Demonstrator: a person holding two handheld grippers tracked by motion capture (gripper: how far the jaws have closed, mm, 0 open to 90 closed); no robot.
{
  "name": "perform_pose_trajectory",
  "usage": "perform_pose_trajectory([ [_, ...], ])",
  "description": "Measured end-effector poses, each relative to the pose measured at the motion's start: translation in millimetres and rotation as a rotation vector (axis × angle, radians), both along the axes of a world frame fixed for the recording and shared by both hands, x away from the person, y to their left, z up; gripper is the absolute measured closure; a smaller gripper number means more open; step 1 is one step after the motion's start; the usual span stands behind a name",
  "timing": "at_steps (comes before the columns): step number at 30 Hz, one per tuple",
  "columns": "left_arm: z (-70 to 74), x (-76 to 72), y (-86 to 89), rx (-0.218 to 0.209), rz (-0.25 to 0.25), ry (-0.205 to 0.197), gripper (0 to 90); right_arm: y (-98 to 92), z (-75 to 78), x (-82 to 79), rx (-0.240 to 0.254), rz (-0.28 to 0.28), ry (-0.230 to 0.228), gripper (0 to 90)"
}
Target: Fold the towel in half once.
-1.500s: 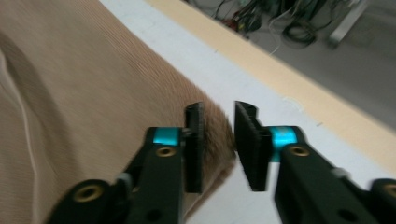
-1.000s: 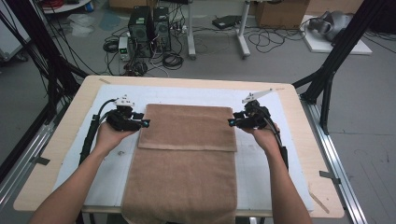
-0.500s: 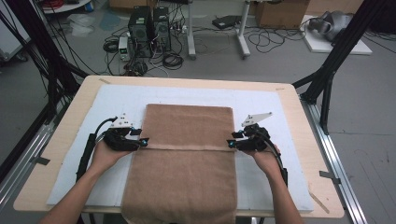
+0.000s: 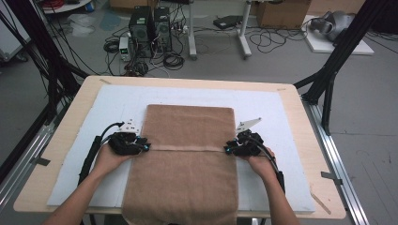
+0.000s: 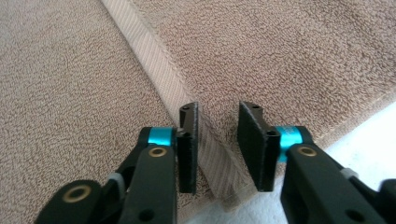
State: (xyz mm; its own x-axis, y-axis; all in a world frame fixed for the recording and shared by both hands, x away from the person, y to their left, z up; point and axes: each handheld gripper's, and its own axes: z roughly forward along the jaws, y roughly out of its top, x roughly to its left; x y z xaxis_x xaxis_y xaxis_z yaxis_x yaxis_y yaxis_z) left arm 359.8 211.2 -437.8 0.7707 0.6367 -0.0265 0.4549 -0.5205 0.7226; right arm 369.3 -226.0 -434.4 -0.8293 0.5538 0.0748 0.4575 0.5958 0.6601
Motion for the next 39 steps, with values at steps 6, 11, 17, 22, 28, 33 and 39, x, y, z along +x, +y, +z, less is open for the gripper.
perform_pose_trajectory([
  [6,1.7,3.7,0.6,-0.025,0.043,0.035,81.7,-0.3,1.4,1.1,0.007,-0.005,-0.001,83.8],
  [11,7.5,1.0,1.2,-0.032,0.045,0.010,85.1,-3.6,9.1,0.4,0.039,-0.002,-0.010,84.6],
  [17,22.5,-5.3,15.3,-0.124,0.065,-0.007,85.0,-4.0,25.4,-3.2,0.080,0.025,-0.029,84.5],
  [22,34.6,-16.2,23.2,-0.153,0.057,-0.030,84.9,-3.2,39.6,-11.3,0.108,0.059,-0.041,84.4],
  [28,40.8,-42.2,28.6,-0.161,0.036,-0.055,84.9,-3.1,50.7,-31.5,0.138,0.119,-0.039,84.3],
  [33,34.0,-69.4,35.4,-0.179,0.027,-0.063,85.0,-4.0,53.0,-52.2,0.175,0.172,-0.033,84.0],
  [39,35.3,-104.3,37.4,-0.189,-0.004,-0.092,85.0,-5.9,57.7,-80.4,0.182,0.241,-0.062,84.0],
])
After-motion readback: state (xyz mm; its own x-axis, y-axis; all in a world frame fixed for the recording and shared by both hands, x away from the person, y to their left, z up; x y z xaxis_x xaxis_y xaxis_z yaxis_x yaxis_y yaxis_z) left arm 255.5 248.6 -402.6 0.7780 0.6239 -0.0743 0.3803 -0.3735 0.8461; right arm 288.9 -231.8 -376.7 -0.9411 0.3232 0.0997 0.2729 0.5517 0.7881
